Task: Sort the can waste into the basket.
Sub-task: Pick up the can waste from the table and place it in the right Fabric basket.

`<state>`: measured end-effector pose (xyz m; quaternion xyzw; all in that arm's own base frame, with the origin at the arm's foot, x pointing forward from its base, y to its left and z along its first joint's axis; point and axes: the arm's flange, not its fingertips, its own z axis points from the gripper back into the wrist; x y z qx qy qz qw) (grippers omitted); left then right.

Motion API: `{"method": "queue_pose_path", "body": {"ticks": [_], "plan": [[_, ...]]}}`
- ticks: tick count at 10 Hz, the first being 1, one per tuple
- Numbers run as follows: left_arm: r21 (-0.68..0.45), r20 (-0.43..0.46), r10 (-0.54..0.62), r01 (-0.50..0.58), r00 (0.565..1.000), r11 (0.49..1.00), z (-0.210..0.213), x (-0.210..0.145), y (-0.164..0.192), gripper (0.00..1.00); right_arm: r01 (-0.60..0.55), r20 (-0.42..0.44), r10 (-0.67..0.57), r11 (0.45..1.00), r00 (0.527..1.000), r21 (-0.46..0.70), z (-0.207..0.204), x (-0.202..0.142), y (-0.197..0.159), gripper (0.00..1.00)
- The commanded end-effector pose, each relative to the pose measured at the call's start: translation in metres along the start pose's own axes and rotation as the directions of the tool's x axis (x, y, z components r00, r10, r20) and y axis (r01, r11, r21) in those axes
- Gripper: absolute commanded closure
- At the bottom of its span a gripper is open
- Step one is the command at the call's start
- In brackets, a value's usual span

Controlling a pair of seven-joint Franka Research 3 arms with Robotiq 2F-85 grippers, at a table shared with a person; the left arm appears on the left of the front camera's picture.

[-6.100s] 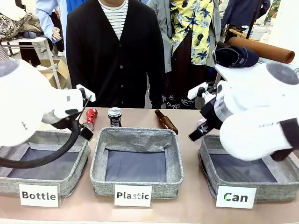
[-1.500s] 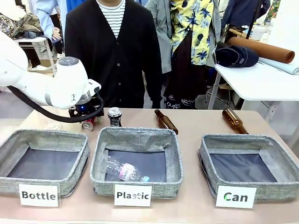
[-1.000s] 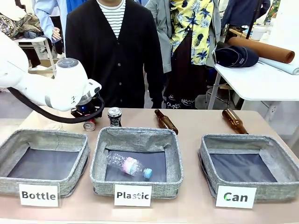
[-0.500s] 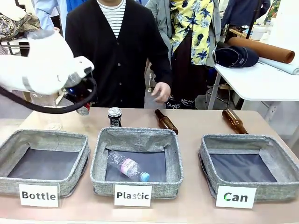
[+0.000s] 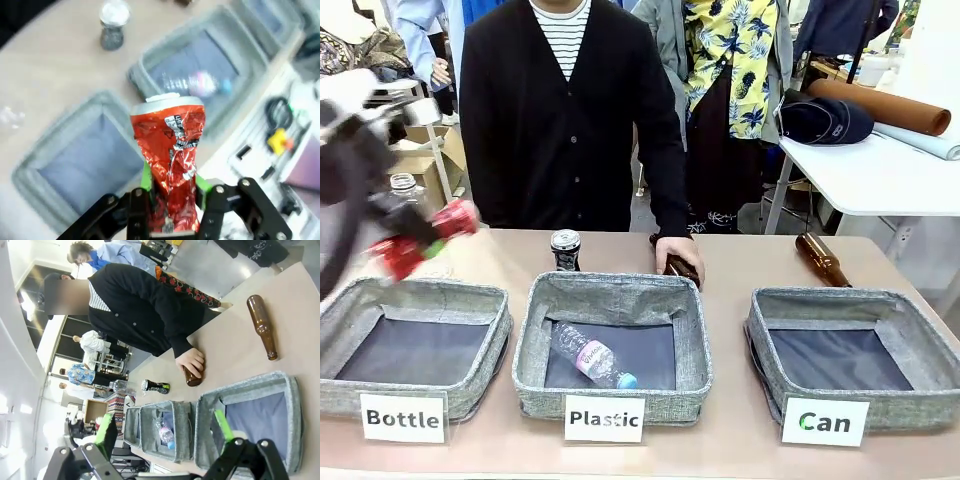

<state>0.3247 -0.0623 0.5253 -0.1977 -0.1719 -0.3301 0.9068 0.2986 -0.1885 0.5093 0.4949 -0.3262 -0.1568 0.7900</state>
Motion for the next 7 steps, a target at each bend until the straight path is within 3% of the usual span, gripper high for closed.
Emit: {"method": "queue_pose_path", "body": {"ticks": [1,2,3,6,7], "plan": [[0.013,0.063,-0.035,0.035,0.997,0.999,0.029,-0.051,0.039,1.0,-0.027,0.015,0.027,0.999,1.0,0.022,-0.001,0.003,-0.001,0.0],[0.004,0.152,0.185,-0.188,0.971,0.982,0.042,-0.06,0.09,1.0,-0.027,0.015,0.027,0.999,1.0,0.022,-0.001,0.003,-0.001,0.0],[-0.008,0.014,-0.04,0.04,0.999,0.999,0.017,-0.036,0.01,1.0,-0.027,0.015,0.027,0.999,1.0,0.022,-0.001,0.003,-0.001,0.0],[-0.008,0.014,-0.04,0.04,0.999,0.999,0.017,-0.036,0.01,1.0,-0.027,0.015,0.027,0.999,1.0,0.022,-0.001,0.003,-0.001,0.0],[-0.005,0.027,-0.031,0.031,0.999,0.999,0.024,-0.048,0.02,0.74,-0.027,0.015,0.027,0.999,1.0,0.022,-0.001,0.003,-0.001,0.0]]}}
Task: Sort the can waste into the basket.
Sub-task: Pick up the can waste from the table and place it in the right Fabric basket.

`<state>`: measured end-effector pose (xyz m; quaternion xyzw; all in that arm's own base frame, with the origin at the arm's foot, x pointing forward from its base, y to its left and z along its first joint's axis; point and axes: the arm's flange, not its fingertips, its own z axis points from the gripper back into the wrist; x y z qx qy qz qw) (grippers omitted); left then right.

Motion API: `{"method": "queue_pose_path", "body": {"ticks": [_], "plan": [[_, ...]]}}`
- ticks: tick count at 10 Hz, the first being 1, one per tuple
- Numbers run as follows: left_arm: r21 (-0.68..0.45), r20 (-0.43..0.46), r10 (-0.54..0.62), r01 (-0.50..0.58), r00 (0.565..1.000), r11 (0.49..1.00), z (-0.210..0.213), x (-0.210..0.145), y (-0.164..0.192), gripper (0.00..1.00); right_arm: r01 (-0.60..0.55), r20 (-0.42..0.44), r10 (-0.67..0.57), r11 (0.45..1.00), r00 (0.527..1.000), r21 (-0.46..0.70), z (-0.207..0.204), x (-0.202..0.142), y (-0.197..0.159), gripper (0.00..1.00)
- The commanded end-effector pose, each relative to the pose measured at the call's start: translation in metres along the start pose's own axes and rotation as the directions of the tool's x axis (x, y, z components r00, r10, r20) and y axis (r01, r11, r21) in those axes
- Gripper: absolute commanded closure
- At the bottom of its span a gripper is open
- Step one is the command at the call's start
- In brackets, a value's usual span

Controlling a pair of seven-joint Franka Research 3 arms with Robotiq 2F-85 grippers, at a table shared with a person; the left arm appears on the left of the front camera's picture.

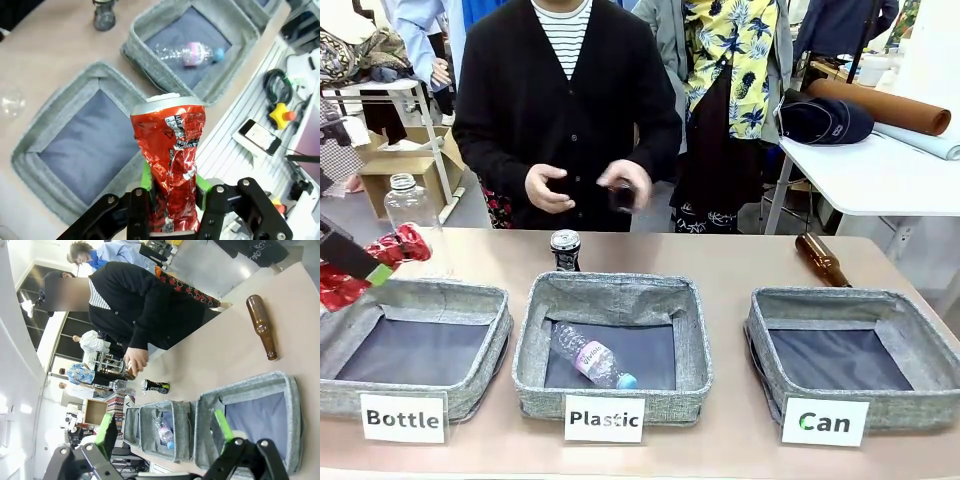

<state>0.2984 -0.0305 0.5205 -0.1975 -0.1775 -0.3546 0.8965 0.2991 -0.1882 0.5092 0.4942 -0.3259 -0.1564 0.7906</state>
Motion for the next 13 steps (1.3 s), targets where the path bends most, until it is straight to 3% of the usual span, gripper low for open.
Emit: {"method": "queue_pose_path", "body": {"ticks": [1,2,3,5,6,8,10,11,13], "plan": [[-0.042,0.042,-0.065,0.066,0.997,0.997,0.006,0.02,0.023,0.74,-0.026,0.016,0.026,0.999,1.0,0.023,0.0,0.003,-0.001,0.0],[-0.158,0.127,-0.122,0.142,0.984,0.977,0.032,0.03,0.046,0.74,-0.026,0.016,0.026,0.999,1.0,0.023,0.0,0.003,-0.001,0.0],[-0.163,0.271,-0.07,0.118,0.96,0.98,0.097,0.003,0.087,0.74,-0.026,0.016,0.026,0.999,1.0,0.023,0.0,0.003,-0.001,0.0],[-0.218,0.43,-0.051,0.159,0.902,0.963,0.208,-0.092,0.155,0.74,-0.026,0.016,0.026,0.999,1.0,0.023,0.0,0.003,-0.001,0.0],[-0.206,0.475,-0.033,0.147,0.879,0.967,0.237,-0.145,0.176,0.74,-0.026,0.016,0.026,0.999,1.0,0.023,0.0,0.003,-0.001,0.0],[-0.225,0.677,-0.095,0.329,0.73,0.917,0.264,-0.235,0.181,0.74,-0.026,0.016,0.026,0.999,1.0,0.023,0.0,0.003,-0.001,0.0],[-0.213,0.827,-0.04,0.378,0.561,0.901,0.269,-0.303,0.184,0.74,-0.026,0.016,0.026,0.999,1.0,0.023,0.0,0.003,-0.001,0.0],[-0.214,0.854,-0.005,0.36,0.521,0.908,0.263,-0.328,0.182,0.74,-0.026,0.016,0.026,0.999,1.0,0.023,0.0,0.003,-0.001,0.0],[-0.202,0.865,-0.007,0.362,0.501,0.91,0.259,-0.337,0.175,0.74,-0.026,0.016,0.026,0.999,1.0,0.023,0.0,0.003,-0.001,0.0]]}}
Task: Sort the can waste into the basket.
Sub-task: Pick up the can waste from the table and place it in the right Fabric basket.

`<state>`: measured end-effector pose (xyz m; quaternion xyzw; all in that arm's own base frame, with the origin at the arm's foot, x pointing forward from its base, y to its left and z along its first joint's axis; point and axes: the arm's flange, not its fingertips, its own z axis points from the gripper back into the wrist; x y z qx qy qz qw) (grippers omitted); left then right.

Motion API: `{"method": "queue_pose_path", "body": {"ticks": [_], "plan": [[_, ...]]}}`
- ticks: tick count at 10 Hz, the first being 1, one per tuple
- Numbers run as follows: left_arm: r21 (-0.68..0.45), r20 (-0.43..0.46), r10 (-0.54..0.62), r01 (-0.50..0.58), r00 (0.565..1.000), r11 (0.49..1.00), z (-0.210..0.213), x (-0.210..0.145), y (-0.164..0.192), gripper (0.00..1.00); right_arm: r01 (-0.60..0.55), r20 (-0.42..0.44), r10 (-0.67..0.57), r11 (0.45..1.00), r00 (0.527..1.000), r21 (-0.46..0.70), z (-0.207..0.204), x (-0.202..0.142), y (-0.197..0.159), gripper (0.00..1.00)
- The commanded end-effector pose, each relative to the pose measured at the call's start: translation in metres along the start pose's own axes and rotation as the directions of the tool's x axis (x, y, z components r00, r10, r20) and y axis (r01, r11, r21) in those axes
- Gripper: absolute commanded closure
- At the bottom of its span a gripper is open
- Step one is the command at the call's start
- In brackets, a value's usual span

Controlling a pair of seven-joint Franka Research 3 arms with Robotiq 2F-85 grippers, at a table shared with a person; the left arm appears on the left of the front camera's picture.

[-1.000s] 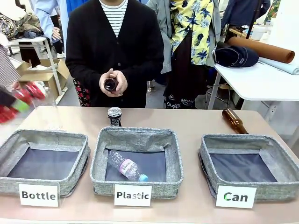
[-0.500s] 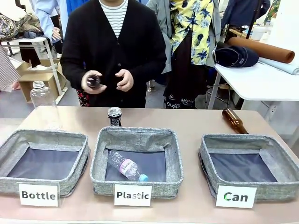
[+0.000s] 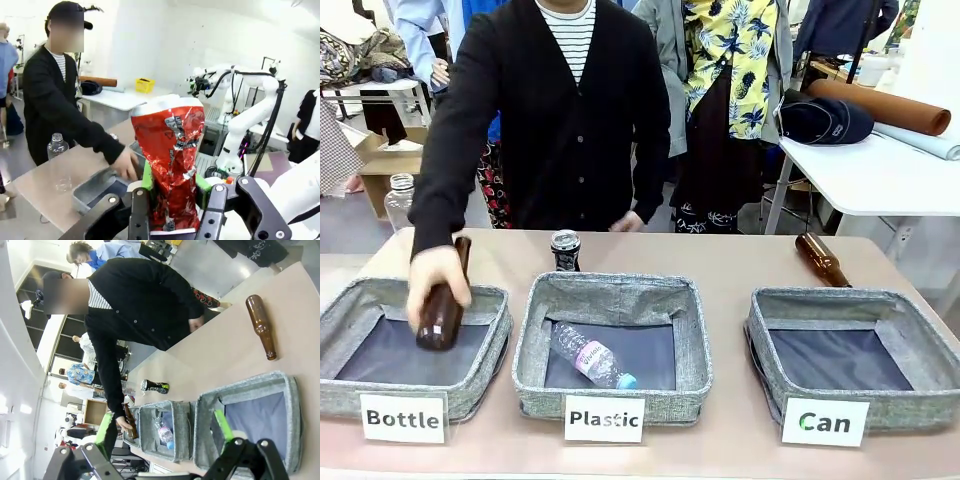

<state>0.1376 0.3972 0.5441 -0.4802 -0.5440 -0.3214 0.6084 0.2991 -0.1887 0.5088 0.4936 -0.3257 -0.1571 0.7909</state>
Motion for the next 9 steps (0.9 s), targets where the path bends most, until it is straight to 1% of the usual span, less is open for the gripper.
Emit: {"method": "queue_pose_path", "body": {"ticks": [1,3,4,5,6,7,8,9], "plan": [[-0.038,-0.005,-0.027,0.027,1.0,0.999,-0.005,0.007,0.002,0.74,-0.027,0.016,0.027,0.999,1.0,0.025,-0.001,0.003,0.0,0.0],[-0.071,-0.04,-0.032,0.029,0.999,0.997,-0.029,0.013,-0.004,0.74,-0.027,0.016,0.027,0.999,1.0,0.025,-0.001,0.003,0.0,0.0],[-0.091,-0.079,-0.027,0.02,0.997,0.996,-0.043,0.019,-0.007,0.74,-0.027,0.016,0.027,0.999,1.0,0.025,-0.001,0.003,0.0,0.0],[-0.024,-0.146,0.024,-0.027,0.989,0.999,-0.077,0.024,-0.01,0.74,-0.027,0.016,0.027,0.999,1.0,0.025,-0.001,0.003,0.0,0.0],[-0.071,-0.231,0.013,-0.03,0.973,0.997,-0.122,0.032,-0.012,0.74,-0.027,0.016,0.027,0.999,1.0,0.025,-0.001,0.003,0.0,0.0],[-0.11,-0.313,-0.004,-0.032,0.95,0.993,-0.183,0.042,-0.012,0.74,-0.027,0.016,0.027,0.999,1.0,0.025,-0.001,0.003,0.0,0.0],[-0.224,-0.375,-0.034,-0.055,0.926,0.973,-0.245,0.047,-0.017,0.74,-0.027,0.016,0.027,0.999,1.0,0.025,-0.001,0.003,0.0,0.0],[-0.226,-0.399,-0.071,-0.022,0.914,0.974,-0.31,0.045,-0.023,0.74,-0.027,0.016,0.027,0.999,1.0,0.025,-0.001,0.003,0.0,0.0]]}}
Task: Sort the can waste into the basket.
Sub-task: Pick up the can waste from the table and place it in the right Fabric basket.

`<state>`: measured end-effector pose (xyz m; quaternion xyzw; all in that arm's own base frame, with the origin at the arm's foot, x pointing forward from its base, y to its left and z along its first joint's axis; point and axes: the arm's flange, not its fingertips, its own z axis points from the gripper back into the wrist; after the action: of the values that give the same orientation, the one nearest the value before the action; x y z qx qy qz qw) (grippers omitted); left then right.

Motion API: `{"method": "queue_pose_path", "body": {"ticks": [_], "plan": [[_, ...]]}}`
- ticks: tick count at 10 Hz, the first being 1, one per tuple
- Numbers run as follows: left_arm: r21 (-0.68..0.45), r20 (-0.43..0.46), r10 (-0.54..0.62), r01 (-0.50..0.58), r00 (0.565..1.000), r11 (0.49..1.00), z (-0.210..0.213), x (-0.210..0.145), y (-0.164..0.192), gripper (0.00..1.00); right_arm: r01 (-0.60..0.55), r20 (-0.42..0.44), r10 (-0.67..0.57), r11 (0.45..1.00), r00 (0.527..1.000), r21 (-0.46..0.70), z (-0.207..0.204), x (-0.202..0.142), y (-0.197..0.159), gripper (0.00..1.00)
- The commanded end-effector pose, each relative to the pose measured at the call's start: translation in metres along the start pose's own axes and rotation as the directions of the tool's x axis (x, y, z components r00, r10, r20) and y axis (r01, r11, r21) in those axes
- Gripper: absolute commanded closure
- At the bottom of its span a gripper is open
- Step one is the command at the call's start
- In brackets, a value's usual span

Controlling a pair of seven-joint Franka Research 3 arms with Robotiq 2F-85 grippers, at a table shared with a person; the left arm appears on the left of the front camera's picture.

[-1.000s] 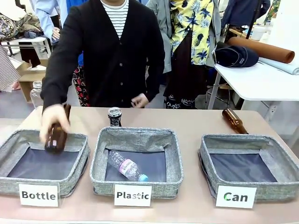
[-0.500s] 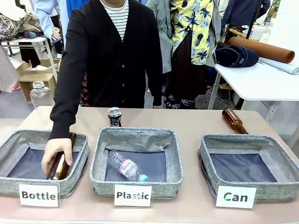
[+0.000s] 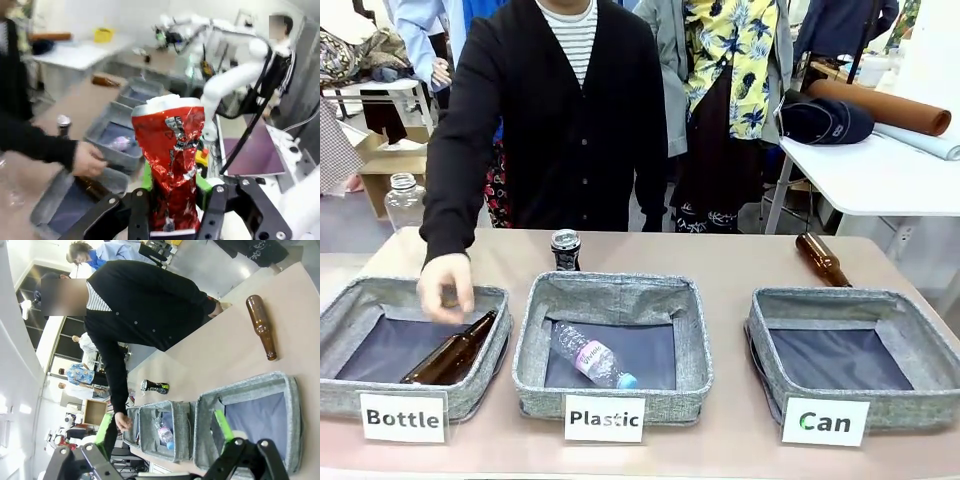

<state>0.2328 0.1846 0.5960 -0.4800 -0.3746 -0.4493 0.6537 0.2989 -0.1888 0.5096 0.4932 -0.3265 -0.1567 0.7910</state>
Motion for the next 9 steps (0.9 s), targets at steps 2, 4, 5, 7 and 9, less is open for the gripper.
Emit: {"method": "queue_pose_path", "body": {"ticks": [2,4,5,7,9], "plan": [[-0.171,-0.146,-0.191,0.165,0.971,0.971,-0.212,0.076,-0.008,0.74,-0.025,0.015,0.025,0.999,1.0,0.025,-0.001,0.002,-0.001,0.0],[-0.231,-0.159,-0.282,0.242,0.946,0.942,-0.347,0.103,-0.007,0.74,-0.025,0.015,0.025,0.999,1.0,0.025,-0.001,0.002,-0.001,0.0],[-0.186,-0.173,-0.303,0.271,0.937,0.944,-0.41,0.111,-0.004,0.74,-0.025,0.015,0.025,0.999,1.0,0.025,-0.001,0.002,-0.001,0.0],[-0.217,-0.279,-0.339,0.284,0.899,0.934,-0.503,0.099,0.008,0.74,-0.025,0.015,0.025,0.999,1.0,0.025,-0.001,0.002,-0.001,0.0],[-0.248,-0.202,-0.299,0.247,0.933,0.937,-0.427,0.089,-0.037,0.74,-0.025,0.015,0.025,0.999,1.0,0.025,-0.001,0.002,-0.001,0.0]]}}
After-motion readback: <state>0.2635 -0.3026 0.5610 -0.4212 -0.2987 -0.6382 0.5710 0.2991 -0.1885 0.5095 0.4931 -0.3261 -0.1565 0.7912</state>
